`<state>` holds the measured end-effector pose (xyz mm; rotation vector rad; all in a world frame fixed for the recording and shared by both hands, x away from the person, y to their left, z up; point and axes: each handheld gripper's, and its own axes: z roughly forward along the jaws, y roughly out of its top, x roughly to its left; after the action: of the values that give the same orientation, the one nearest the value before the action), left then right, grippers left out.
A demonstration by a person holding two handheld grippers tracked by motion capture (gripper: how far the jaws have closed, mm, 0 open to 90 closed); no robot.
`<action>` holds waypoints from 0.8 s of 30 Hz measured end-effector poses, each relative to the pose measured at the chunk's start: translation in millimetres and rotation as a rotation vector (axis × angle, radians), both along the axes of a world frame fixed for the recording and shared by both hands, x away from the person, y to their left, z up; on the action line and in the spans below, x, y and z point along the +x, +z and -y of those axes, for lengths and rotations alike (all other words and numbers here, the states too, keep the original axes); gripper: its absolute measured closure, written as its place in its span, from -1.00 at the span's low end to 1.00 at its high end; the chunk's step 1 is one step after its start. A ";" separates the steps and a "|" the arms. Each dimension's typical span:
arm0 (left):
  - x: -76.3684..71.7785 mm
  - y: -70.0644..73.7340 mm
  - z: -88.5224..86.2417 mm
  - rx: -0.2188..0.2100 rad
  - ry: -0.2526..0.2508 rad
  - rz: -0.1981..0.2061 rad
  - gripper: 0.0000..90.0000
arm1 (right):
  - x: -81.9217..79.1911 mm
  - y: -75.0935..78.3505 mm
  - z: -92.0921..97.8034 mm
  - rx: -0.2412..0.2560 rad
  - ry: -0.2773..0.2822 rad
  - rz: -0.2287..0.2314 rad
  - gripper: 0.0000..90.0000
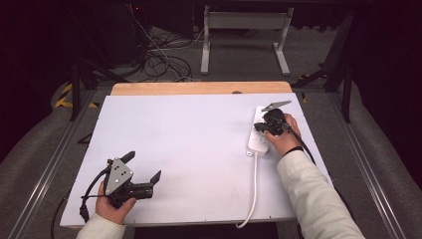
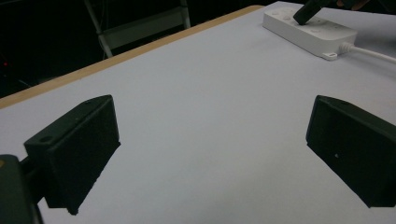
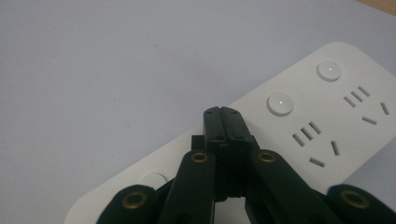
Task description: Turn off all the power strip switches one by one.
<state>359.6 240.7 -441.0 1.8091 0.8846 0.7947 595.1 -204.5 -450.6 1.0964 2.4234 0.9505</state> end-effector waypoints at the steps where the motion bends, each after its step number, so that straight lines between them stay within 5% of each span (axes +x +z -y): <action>1: 0.0 0.0 0.1 0.000 0.000 0.000 -0.93 | -0.1 -0.1 0.1 0.002 -0.001 0.000 1.00; 24: 0.3 -0.1 -0.3 -0.002 0.002 0.000 -0.93 | -0.1 -0.5 0.6 0.018 -0.021 -0.017 1.00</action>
<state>359.9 241.0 -441.1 1.8069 0.8872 0.7957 595.0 -205.2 -451.2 1.1387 2.4159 0.9619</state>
